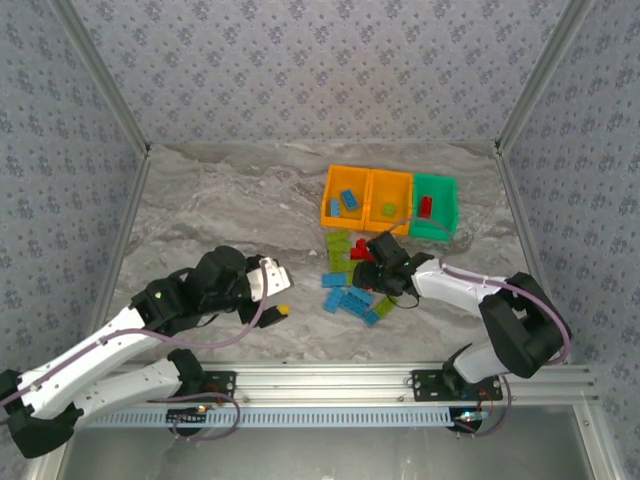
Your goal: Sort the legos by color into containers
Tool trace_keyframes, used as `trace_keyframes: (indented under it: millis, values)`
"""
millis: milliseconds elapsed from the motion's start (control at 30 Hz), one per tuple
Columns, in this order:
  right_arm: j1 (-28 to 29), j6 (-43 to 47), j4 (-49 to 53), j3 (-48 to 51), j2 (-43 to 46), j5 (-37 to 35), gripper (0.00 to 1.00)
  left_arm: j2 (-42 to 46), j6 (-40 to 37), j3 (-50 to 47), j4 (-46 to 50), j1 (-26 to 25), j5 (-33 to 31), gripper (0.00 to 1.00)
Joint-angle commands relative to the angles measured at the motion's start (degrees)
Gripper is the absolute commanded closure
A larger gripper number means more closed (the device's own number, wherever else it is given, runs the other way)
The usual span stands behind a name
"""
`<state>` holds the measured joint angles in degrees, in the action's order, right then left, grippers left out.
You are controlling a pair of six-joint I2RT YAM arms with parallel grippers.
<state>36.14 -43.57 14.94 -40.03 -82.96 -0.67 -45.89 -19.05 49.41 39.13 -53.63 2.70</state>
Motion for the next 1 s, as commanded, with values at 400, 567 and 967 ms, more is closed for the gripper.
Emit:
trace_keyframes:
  millis: [400, 567, 967]
  values:
    - [1.3, 0.1, 1.2, -0.8, -0.9, -1.1, 0.69, 1.4, -1.1, -1.0, 0.2, 0.2, -1.0, 0.15]
    - [3.2, 0.6, 4.8, -1.4, 8.5, -8.5, 0.73, 2.7, -1.7, -1.7, -1.8, 0.2, 1.7, 0.14]
    - [-18.5, 20.3, 9.4, -15.9, 10.8, -13.7, 0.73, 8.3, -2.6, -6.7, -7.0, 3.4, 3.6, 0.06]
